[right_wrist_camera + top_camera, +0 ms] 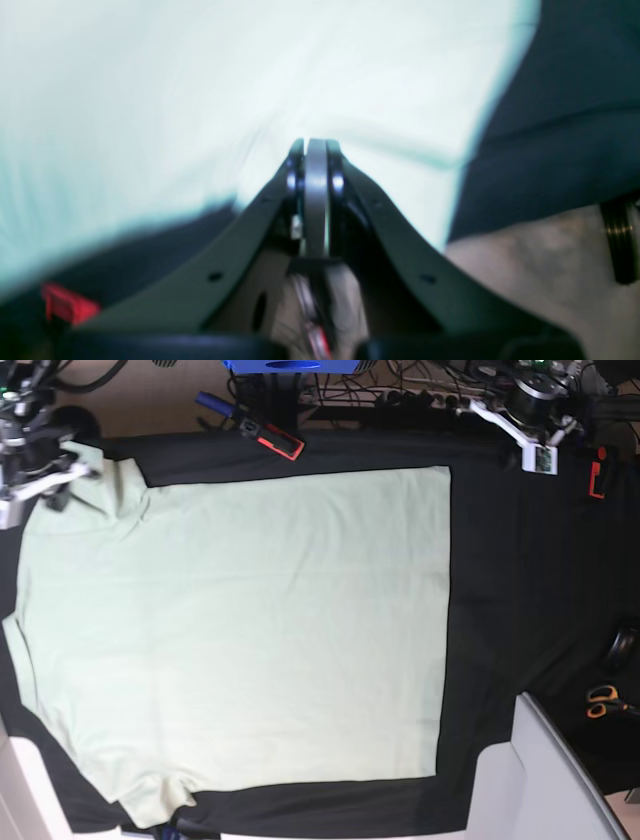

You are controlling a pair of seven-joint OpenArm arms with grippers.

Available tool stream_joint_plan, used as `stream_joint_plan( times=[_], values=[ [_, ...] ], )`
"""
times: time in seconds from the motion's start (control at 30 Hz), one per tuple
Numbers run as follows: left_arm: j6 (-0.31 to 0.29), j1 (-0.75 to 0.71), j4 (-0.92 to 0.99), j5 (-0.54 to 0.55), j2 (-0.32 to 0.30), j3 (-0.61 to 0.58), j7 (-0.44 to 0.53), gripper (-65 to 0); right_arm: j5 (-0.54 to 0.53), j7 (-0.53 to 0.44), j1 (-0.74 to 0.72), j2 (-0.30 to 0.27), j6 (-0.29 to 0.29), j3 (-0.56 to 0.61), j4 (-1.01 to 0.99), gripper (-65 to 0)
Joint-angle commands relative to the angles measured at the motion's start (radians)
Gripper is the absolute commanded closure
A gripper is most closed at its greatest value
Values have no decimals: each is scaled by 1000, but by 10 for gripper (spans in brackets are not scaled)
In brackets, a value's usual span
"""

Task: Fold the T-shirt properly
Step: 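Move both grippers down to the shirt's shoulder corners and grasp them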

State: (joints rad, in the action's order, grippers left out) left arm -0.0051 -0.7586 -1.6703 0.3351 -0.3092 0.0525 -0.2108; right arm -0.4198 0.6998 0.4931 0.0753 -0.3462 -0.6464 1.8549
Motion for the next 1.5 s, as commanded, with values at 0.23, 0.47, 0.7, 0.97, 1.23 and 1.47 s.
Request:
stream_joint_plan(
  times=[0.23,0.47,0.7,0.97,1.23,1.47],
  values=[
    [7,-5,-23,-3,-9,91,4,0,-192,171,-109,-6,-222,-303,-194,-45],
    [7,12,-31,-3,-12,91,1,0,-193,194,-142,-53,-352,-370,-332,-400],
    [7,12,-31,-3,-11,89,0,0,-195,186,-159,-116,-352,-370,-473,-448],
    [7,12,-24,-3,-11,89,0,0,-195,148,-181,-154,-352,-361,-571,-448],
    [7,9,-21,-3,-9,89,0,0,-195,146,-185,-151,-352,-336,-628,-448],
    [7,11,-21,-3,-9,89,-2,0,-195,145,-185,-145,-352,-247,-633,-447]
  ],
)
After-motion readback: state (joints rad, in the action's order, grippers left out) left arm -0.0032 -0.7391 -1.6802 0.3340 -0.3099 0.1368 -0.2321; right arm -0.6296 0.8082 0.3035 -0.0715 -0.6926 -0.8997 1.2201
